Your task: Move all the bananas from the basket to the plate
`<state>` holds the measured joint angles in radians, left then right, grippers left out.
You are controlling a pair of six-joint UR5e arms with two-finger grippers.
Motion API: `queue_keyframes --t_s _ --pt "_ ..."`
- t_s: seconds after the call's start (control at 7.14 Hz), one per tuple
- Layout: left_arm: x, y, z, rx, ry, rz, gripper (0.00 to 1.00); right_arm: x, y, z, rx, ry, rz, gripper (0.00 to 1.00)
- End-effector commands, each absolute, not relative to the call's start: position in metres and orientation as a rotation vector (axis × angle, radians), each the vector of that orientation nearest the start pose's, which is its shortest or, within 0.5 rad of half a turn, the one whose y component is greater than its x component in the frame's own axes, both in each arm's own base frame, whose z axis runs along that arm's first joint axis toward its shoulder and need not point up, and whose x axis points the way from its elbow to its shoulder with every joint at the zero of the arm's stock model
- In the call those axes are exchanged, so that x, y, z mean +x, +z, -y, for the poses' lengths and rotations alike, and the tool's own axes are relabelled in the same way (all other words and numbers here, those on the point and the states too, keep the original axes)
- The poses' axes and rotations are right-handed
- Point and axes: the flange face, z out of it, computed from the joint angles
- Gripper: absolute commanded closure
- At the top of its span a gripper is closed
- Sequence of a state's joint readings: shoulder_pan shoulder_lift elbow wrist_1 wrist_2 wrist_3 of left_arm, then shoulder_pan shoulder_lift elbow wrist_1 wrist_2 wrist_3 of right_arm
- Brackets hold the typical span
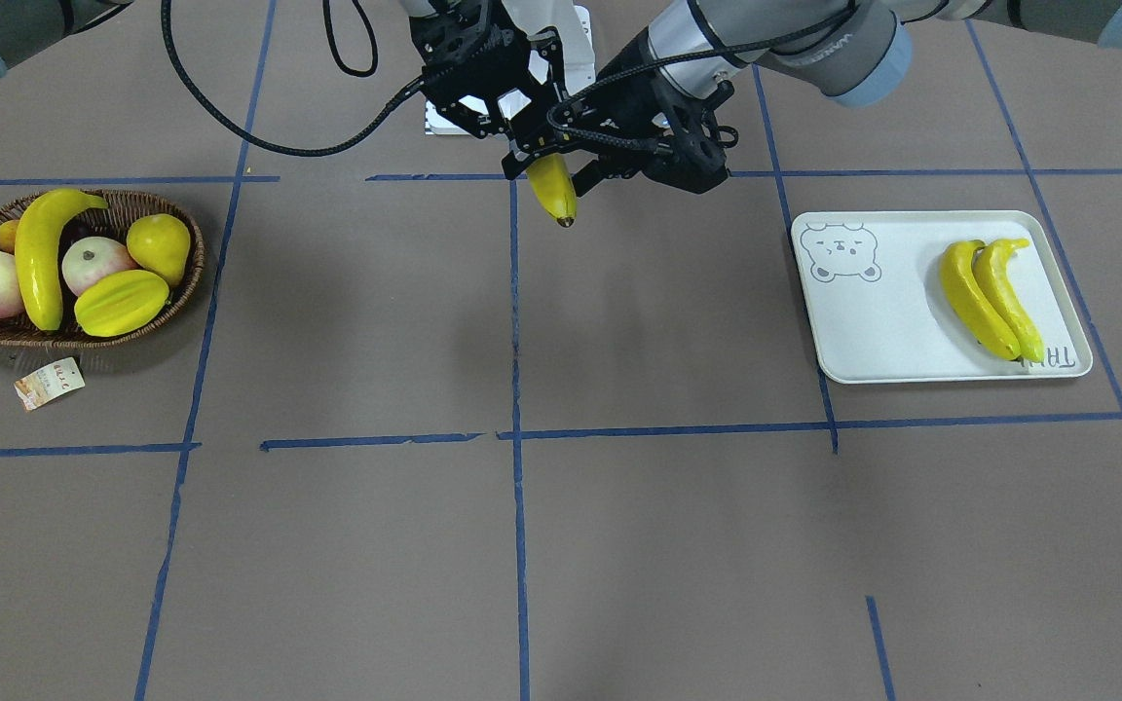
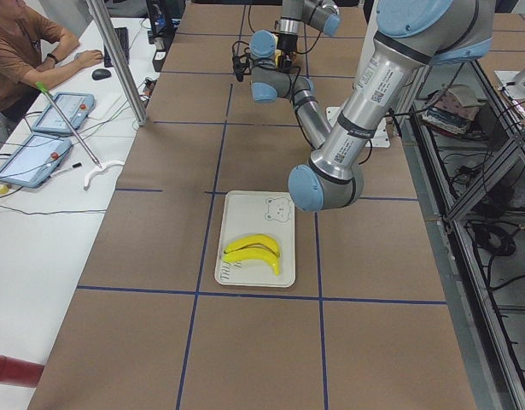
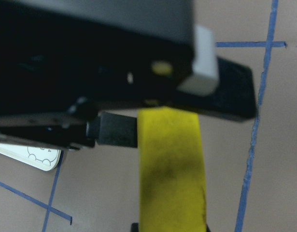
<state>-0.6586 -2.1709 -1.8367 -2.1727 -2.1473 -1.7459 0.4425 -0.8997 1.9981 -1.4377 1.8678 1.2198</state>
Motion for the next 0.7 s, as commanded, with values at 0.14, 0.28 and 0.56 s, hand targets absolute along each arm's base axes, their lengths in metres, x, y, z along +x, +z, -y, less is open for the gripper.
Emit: queue_keyframes --t_s 0.14,0.28,0.56 --pt "0.4252 0.1277 0.4128 -0.114 -0.249 -1.487 0.66 -0.4654 0.0822 0.3353 0.235 -0.106 1.23 0.99" --pt "0.4247 0.1295 0.4133 -0.111 -0.246 -1.484 1.0 -0.4649 0.0817 0.3349 0.235 -0.108 1.232 0.99" --pt "0.4209 0.132 0.418 -0.11 -0.257 -1.48 1.0 -0.4631 0.0808 0.3337 0.234 -0.108 1.238 0.01"
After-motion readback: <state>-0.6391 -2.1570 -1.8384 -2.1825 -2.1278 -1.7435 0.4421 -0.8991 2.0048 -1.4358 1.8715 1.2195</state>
